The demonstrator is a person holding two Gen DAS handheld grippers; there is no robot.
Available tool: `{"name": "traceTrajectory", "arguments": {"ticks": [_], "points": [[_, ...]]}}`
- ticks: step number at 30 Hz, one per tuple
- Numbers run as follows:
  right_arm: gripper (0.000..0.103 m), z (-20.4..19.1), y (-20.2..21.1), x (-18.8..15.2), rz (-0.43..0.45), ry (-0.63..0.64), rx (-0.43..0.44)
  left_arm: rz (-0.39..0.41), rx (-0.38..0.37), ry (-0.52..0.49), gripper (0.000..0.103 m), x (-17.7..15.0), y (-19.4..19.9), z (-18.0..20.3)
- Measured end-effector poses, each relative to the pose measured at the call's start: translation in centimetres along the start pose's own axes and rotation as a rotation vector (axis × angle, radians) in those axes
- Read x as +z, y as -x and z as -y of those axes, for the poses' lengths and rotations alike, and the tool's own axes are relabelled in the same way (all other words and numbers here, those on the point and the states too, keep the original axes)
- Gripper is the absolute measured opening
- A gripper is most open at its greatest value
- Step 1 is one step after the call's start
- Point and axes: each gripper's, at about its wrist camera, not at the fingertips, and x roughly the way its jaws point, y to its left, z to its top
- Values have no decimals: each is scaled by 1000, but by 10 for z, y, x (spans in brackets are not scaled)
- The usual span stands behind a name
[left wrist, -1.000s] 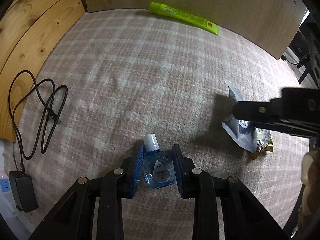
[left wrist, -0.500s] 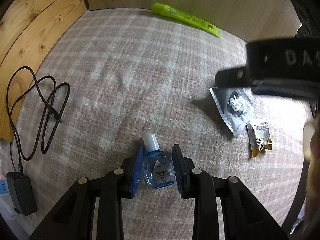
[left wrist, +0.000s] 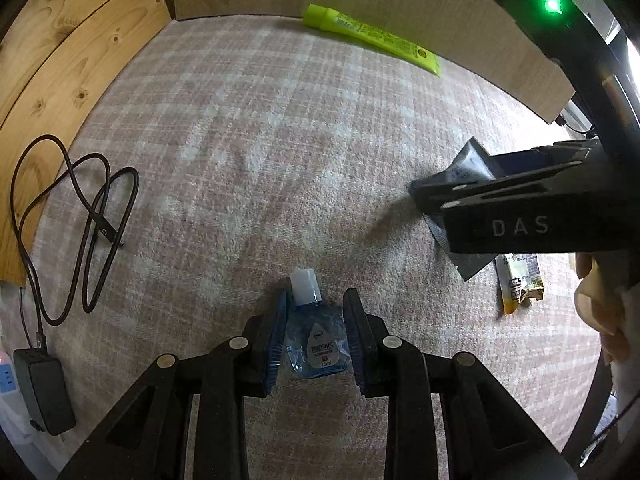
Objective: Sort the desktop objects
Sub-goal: 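Carry the eye-drop bottle and grey packet over the black bin with both grippers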
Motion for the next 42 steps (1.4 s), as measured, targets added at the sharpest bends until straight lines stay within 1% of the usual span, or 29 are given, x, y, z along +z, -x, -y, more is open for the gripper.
{"name": "traceTrajectory", "arguments": {"ticks": [3,4,5,6,7,8,9,13,15,16,17,19,20,21,22,23,24,25,26,27,28,31,34,36,37,38,39,40,42], "points": [[82,-3,2,-6,22,6,-12,1,-7,15,27,2,-2,6],[72,-5,5,-9,32,7,-12,1,-8,19,27,-2,2,4],[57,-5,9,-10,42,4,-11,1,-9,23,26,0,2,2],[50,-4,11,-11,40,-8,10,1,-11,27,26,0,3,1],[37,-1,13,-12,33,-27,36,0,-11,31,26,0,3,0],[20,2,14,-13,25,-46,71,-1,-12,36,26,-3,3,1],[15,4,15,-14,18,-61,99,-3,-15,40,26,-3,3,1],[14,19,22,-27,33,-121,141,-3,-29,58,25,-6,8,0],[12,40,30,-49,38,-154,165,0,-28,63,25,-8,12,-1],[12,45,34,-54,44,-170,176,2,-31,70,25,-9,14,-2],[12,52,39,-60,54,-188,187,6,-33,80,25,-18,25,-8],[12,61,50,-71,72,-204,207,14,-30,84,25,-16,29,-4],[12,68,57,-78,85,-212,210,22,-25,78,25,-22,39,-4],[12,74,63,-84,95,-220,213,27,-22,71,25,-21,41,0],[12,82,72,-94,110,-232,219,34,-19,64,25,-22,45,4],[12,81,81,-108,121,-243,220,42,-18,57,25,-23,51,9],[12,82,90,-127,134,-259,219,49,-19,48,25,-24,56,15],[12,81,101,-133,146,-278,219,56,-21,32,25,-25,61,24],[12,91,111,-147,162,-298,216,62,-23,15,25,-30,68,30],[12,91,114,-156,174,-307,209,68,-26,-3,25,-32,72,39],[12,92,115,-158,188,-320,203,73,-31,-23,25,-34,76,49],[12,103,134,-197,221,-363,189,83,-58,-97,25,-39,84,89],[12,129,155,-246,256,-419,175,90,-99,-188,25,-44,90,143],[12,150,168,-285,281,-476,167,93,-126,-242,25,-51,97,173],[12,150,165,-289,286,-496,163,94,-144,-278,25,-55,100,193],[12,161,171,-309,293,-529,155,94,-154,-301,25,-56,101,207],[12,169,174,-324,299,-558,145,94,-168,-336,25,-62,105,224],[12,182,181,-346,308,-595,132,94,-186,-376,25,-68,107,246],[12,202,191,-381,320,-654,108,90,-213,-428,25,-79,112,277]]}}
